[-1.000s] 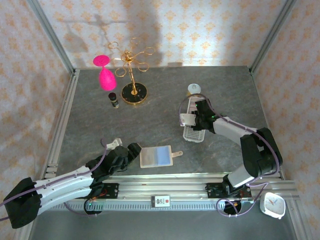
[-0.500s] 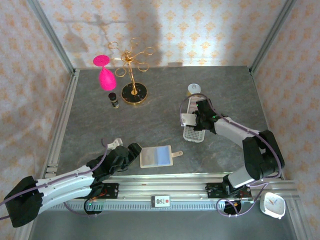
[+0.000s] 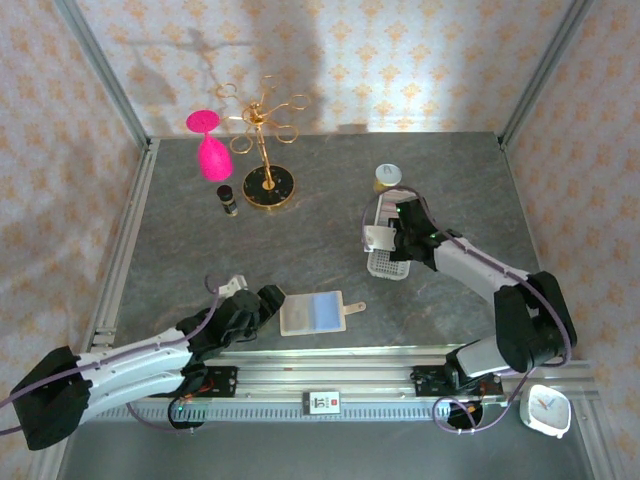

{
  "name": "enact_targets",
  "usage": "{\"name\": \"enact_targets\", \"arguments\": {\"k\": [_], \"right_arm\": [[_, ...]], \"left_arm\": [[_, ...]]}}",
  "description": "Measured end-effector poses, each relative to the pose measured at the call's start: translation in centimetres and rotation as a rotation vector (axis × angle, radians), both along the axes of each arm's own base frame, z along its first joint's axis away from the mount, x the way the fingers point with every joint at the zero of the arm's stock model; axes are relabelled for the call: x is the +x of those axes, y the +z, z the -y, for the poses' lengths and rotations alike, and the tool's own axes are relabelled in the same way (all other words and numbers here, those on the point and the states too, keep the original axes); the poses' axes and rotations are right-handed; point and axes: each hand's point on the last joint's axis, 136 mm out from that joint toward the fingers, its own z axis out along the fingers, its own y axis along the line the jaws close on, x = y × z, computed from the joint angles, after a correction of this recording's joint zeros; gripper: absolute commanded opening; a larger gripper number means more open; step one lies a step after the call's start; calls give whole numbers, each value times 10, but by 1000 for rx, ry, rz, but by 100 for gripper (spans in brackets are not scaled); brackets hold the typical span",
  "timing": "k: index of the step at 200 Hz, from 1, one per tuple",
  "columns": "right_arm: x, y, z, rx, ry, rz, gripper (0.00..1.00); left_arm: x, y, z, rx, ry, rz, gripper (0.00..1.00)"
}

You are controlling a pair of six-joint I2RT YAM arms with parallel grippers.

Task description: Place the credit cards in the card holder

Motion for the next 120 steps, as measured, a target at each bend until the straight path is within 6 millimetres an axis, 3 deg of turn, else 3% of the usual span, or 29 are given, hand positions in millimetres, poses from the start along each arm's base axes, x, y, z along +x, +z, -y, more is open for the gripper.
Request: {"name": "enact_targets", "arguments": {"k": [43, 69, 90, 120], "right_arm": [[-26, 6, -4, 65, 10, -85, 0], [-41, 21, -8, 156, -30, -123, 0], [-50, 47, -13, 276, -82, -111, 0], [-62, 104, -19, 517, -175, -59, 0]], "left_arm": [[4, 6, 4, 22, -14, 0, 85], [7, 16, 8, 34, -26, 5, 87], [9, 22, 12, 70, -47, -16, 87], [6, 18, 17, 150, -95, -84, 87]]}}
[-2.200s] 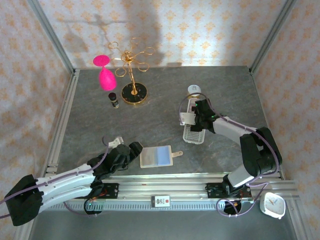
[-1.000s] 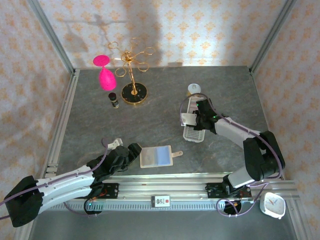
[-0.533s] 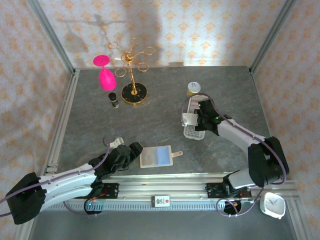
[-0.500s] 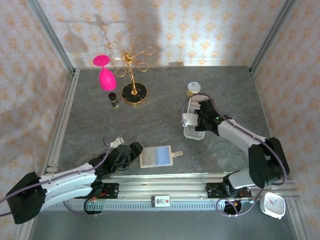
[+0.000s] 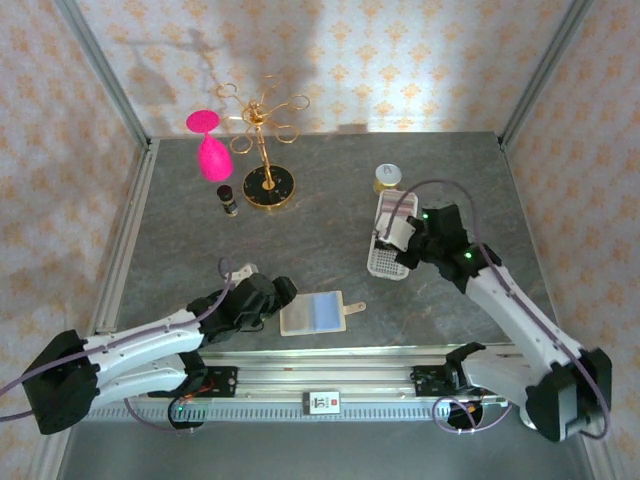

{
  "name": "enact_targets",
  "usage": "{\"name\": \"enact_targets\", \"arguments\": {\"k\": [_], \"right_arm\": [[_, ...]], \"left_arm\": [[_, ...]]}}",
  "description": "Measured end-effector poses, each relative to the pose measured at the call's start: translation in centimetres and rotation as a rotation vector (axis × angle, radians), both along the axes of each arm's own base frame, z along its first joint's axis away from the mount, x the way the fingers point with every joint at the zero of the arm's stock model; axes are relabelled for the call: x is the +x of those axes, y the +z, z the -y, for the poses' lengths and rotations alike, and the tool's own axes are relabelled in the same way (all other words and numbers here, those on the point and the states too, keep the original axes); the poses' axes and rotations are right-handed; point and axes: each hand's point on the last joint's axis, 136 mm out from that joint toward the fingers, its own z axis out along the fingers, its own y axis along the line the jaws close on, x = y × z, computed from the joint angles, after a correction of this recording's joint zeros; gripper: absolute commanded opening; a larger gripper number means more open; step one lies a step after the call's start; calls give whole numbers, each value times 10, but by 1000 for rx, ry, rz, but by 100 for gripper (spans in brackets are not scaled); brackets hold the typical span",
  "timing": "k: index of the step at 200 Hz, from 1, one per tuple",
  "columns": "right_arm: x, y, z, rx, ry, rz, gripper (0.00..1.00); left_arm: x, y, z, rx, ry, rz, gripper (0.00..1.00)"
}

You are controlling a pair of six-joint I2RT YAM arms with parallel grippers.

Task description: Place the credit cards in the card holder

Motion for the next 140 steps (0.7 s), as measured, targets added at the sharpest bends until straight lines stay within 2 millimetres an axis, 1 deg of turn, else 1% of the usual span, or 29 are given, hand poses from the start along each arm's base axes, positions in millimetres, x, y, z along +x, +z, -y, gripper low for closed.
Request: {"name": "enact_targets", "arguments": {"k": [21, 37, 53, 69, 79, 86, 110, 125, 140], "right_arm": [[-6, 37, -2, 210, -111, -10, 0], [-9, 58, -3, 387, -206, -65, 0], [-10, 69, -6, 560, -304, -167, 0], [-13, 70, -12, 697, -366, -298, 0], [-16, 64, -17, 775, -396, -389, 0], [-19, 56, -21, 822, -415, -460, 0], [-38, 8, -31, 914, -508, -705, 0], [-57, -22, -39, 945, -556, -837, 0], [-75, -38, -49, 966, -568, -922, 0]], "left_arm": [[-6, -6, 0, 67, -35, -53, 86], [-9, -7, -1, 112, -58, -81, 83], [-12, -8, -2, 155, -79, -106, 81], [-15, -9, -3, 181, -101, -123, 77], [-17, -11, -1, 194, -122, -135, 76], [-19, -11, 0, 201, -137, -142, 75], [-23, -13, 10, 214, -194, -162, 74], [-24, -13, 16, 221, -224, -168, 73], [-24, -14, 20, 227, -244, -179, 72]]}}
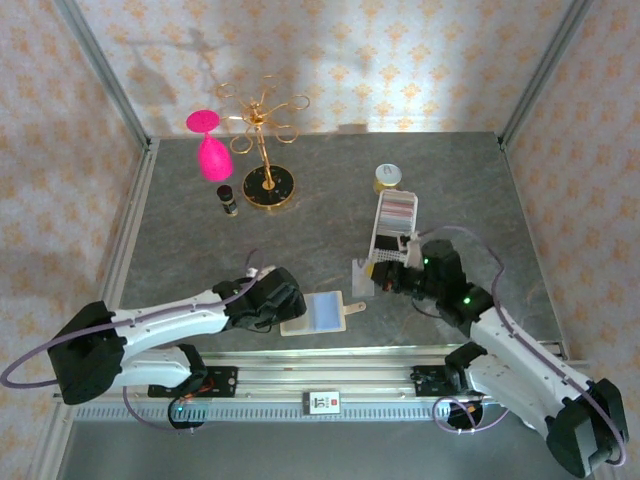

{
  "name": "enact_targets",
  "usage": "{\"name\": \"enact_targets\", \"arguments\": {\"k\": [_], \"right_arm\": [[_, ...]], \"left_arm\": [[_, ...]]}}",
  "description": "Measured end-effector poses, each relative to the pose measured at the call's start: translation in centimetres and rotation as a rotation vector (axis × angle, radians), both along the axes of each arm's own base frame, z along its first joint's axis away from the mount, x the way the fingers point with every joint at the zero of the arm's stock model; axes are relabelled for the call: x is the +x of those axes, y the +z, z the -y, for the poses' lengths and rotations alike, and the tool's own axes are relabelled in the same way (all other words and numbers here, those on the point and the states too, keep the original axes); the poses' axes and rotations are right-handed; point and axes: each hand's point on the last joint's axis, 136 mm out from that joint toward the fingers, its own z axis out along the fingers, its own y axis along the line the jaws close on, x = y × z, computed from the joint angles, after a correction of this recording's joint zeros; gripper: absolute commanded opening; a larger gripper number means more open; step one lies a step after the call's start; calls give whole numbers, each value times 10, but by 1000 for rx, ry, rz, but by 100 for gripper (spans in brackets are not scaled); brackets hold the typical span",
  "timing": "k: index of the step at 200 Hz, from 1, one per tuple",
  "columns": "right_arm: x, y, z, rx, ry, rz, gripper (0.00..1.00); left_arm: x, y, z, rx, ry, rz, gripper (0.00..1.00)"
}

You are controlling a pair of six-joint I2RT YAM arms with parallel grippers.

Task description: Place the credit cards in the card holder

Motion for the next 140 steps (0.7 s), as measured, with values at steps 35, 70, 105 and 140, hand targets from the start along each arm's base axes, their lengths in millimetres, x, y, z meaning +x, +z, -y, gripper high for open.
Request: {"name": "enact_targets", "arguments": {"k": [35, 70, 105, 140], "right_arm": [[-17, -13, -21, 70, 11, -76, 0], [-31, -29, -39, 81, 32, -131, 0], [-38, -46, -56, 58, 53, -175, 0], [-40, -67, -66, 11, 57, -218, 0]], "left_arm": [[-2, -13, -2, 52, -25, -33, 66], [-4, -16, -3, 65, -34, -45, 62], [-11, -21, 0, 53, -60, -61, 56], [-15, -27, -4, 61, -62, -71, 56]]}}
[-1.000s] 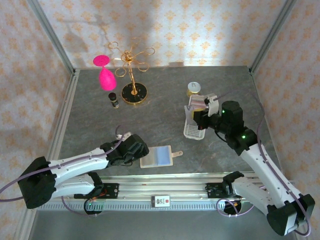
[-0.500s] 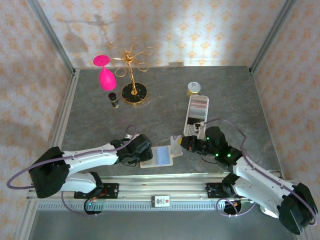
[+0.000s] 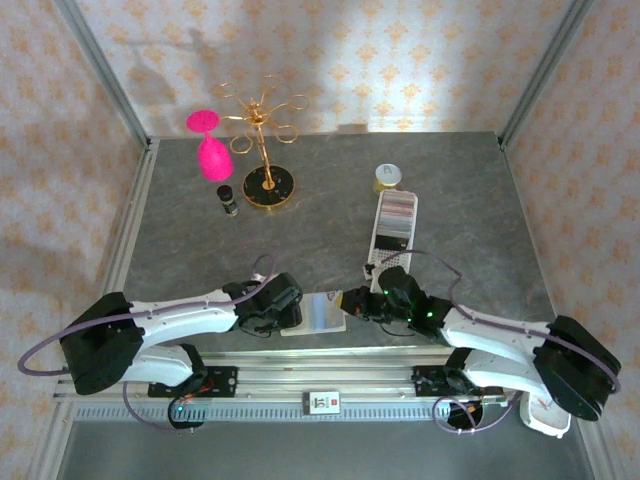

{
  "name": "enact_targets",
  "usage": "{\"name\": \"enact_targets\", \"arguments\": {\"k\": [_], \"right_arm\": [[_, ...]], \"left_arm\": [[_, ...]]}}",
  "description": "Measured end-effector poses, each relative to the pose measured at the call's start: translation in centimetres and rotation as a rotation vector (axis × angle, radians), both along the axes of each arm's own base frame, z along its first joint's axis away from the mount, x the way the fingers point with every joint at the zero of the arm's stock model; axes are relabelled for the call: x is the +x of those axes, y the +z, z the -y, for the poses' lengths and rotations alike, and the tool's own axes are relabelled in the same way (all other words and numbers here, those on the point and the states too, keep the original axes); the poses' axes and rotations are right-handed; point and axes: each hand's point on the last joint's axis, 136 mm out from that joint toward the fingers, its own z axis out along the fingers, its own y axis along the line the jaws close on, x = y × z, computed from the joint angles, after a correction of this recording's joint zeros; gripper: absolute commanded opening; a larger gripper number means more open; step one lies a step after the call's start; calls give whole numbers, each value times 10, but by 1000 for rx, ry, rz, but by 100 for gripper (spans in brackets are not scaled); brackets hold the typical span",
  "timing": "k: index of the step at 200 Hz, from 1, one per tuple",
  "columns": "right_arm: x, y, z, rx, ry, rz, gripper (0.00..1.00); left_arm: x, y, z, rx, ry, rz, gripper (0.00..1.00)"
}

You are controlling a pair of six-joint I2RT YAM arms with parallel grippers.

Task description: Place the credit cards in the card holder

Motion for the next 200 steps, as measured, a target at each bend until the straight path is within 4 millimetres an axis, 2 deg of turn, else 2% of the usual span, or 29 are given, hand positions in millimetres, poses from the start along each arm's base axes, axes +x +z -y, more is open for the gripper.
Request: {"name": "enact_targets", "arguments": {"k": [27, 66, 83, 100, 158, 200], "right_arm": [[7, -10, -10, -29, -4, -24, 0], [12, -18, -31, -49, 22, -36, 0], [14, -23, -37, -57, 28, -42, 0], [16, -25, -38, -62, 27, -44, 0], [25, -22, -37, -59, -14, -8, 0], [26, -27, -32, -75, -36, 1, 0]], "left_arm": [[1, -1, 1, -4, -8, 6, 54], [1, -2, 1, -2, -25, 14, 38], [0, -3, 1, -4, -33, 18, 36], [0, -3, 2, -9, -43, 20, 30], [1, -3, 6, -59, -52, 48, 30], [1, -3, 6, -67, -52, 55, 26]]}}
